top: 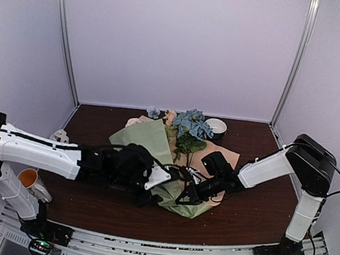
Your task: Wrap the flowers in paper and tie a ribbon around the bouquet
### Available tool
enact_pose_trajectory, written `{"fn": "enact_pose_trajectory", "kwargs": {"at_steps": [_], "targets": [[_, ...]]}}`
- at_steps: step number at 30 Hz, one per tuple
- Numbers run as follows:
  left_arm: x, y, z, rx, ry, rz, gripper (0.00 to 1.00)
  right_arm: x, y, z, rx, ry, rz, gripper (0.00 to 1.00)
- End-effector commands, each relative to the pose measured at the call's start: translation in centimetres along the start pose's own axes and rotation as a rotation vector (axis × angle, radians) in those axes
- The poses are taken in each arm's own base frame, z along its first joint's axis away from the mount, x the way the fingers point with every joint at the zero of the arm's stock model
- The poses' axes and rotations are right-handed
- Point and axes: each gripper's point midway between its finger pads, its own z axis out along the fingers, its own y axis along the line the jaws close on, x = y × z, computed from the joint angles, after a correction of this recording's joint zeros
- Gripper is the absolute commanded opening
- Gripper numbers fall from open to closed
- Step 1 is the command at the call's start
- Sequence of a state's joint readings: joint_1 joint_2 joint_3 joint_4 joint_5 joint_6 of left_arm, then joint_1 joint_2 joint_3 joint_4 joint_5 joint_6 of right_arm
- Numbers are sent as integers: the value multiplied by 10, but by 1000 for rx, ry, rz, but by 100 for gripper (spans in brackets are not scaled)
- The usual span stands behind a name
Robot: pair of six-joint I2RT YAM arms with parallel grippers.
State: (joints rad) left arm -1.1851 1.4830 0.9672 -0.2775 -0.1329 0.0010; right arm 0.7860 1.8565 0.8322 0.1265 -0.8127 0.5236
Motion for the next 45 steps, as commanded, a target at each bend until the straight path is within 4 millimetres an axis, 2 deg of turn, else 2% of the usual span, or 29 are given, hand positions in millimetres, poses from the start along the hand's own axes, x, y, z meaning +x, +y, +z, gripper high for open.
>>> {"fn": "enact_pose_trajectory", "kwargs": {"at_steps": [1, 6, 10, 13, 20, 26, 28, 29, 34, 38, 42, 45], "targets": [[14, -7, 36, -42, 128, 211, 66, 1, -8, -1, 28, -41, 23, 1], [15, -22, 56, -13, 139, 343, 68, 2, -7, -2, 18, -66, 39, 1], [14, -38, 63, 32, 106, 397, 58, -1, -8, -4, 26, -98, 54, 0], [10, -50, 66, 52, 74, 457, 56, -4, -8, -8, 45, -124, 53, 0], [10, -52, 77, 42, 66, 496, 51, -7, -4, -14, 53, -152, 53, 0], [6, -60, 78, 74, 33, 508, 20, -10, 0, -16, 45, -161, 57, 0], [6, -65, 76, 96, 23, 517, 4, -11, 1, -18, 48, -164, 60, 0], [8, -69, 74, 116, 19, 529, 0, -10, 0, -19, 56, -166, 61, 0], [38, -77, 67, 185, 98, 599, 0, -12, -7, -28, 91, -185, 76, 0], [44, -87, 62, 259, 126, 623, 0, -7, -10, -25, 91, -164, 86, 0], [60, -92, 60, 323, 235, 629, 0, 0, -17, -22, 97, -154, 116, 0], [65, -98, 54, 365, 273, 647, 0, 0, -24, -30, 137, -172, 106, 0]]}}
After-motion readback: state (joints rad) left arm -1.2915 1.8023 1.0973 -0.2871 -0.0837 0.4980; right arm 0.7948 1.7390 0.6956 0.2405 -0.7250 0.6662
